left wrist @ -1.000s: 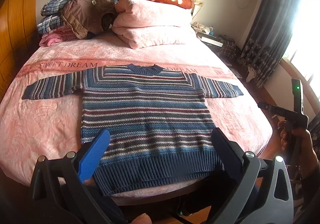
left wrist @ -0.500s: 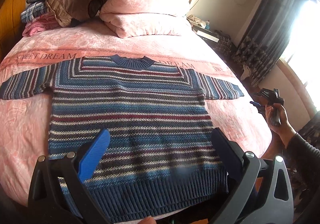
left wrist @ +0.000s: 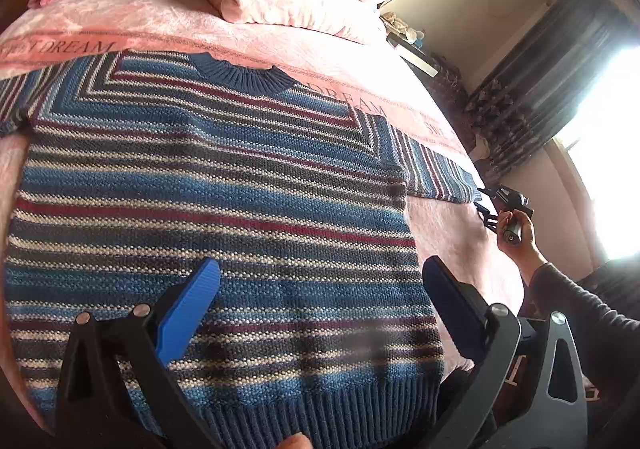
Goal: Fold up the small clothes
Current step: 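Lower the right tool onto the sweater's sleeve cuff and close on it, then lift the cuff with the right tool and fold the sleeve across the sweater body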
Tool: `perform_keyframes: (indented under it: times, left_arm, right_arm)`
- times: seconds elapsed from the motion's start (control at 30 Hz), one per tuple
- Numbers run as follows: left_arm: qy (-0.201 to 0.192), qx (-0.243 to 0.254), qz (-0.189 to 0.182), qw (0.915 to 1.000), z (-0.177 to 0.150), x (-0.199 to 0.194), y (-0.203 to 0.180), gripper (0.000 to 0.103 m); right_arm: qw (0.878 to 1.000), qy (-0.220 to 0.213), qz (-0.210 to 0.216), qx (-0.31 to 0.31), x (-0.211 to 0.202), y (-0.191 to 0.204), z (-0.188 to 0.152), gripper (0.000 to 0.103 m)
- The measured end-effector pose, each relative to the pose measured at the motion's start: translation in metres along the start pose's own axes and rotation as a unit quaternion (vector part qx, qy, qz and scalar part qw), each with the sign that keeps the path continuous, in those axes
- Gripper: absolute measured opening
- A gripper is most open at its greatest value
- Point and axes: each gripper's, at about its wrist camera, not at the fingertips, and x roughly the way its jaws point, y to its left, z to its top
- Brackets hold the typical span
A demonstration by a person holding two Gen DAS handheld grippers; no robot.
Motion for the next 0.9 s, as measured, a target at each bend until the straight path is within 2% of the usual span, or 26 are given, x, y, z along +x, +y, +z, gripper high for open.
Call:
perform_keyframes:
  times: [0.1, 0.17, 0.2, 0.23, 0.3, 0.47, 0.6, 0.73, 0.9]
  left_arm:
    - [0.008, -0.042, -0.032, 0.9986, 0.000, 0.008, 0.012, 0.100]
    - [0.021, -0.071, -0.040, 0.9965, 0.000, 0.015, 0.021, 0.100]
    - [0.027, -0.084, -0.041, 0.9953, -0.001, 0.017, 0.025, 0.100]
    - [0.029, -0.094, -0.042, 0.9942, -0.001, 0.018, 0.029, 0.100]
    - [0.030, -0.106, -0.043, 0.9930, -0.003, 0.016, 0.034, 0.100]
    - [0.019, -0.101, -0.033, 0.9941, -0.004, -0.005, 0.039, 0.100]
    - [-0.001, -0.093, -0.029, 0.9952, -0.003, -0.027, 0.040, 0.100]
    - [-0.019, -0.091, -0.030, 0.9952, -0.001, -0.050, 0.041, 0.100]
    - [-0.056, -0.096, -0.035, 0.9931, 0.003, -0.071, 0.044, 0.100]
  right_arm:
    - [1.000, 0.000, 0.004, -0.007, 0.004, 0.002, 0.002, 0.038]
    - [1.000, 0.001, -0.001, -0.016, 0.005, 0.006, 0.002, 0.038]
    - [1.000, 0.001, -0.004, -0.021, 0.005, 0.009, 0.002, 0.035]
    - [1.000, 0.000, -0.011, -0.028, 0.005, 0.012, 0.002, 0.026]
    - [0.999, -0.009, -0.020, -0.046, -0.001, 0.021, 0.002, 0.014]
    - [0.993, -0.033, -0.022, -0.114, -0.028, 0.078, -0.012, 0.011]
    - [0.978, -0.052, -0.011, -0.202, -0.058, 0.152, -0.053, 0.011]
    - [0.957, -0.060, 0.006, -0.285, -0.077, 0.223, -0.110, 0.011]
    - [0.932, -0.055, 0.021, -0.357, -0.077, 0.282, -0.185, 0.011]
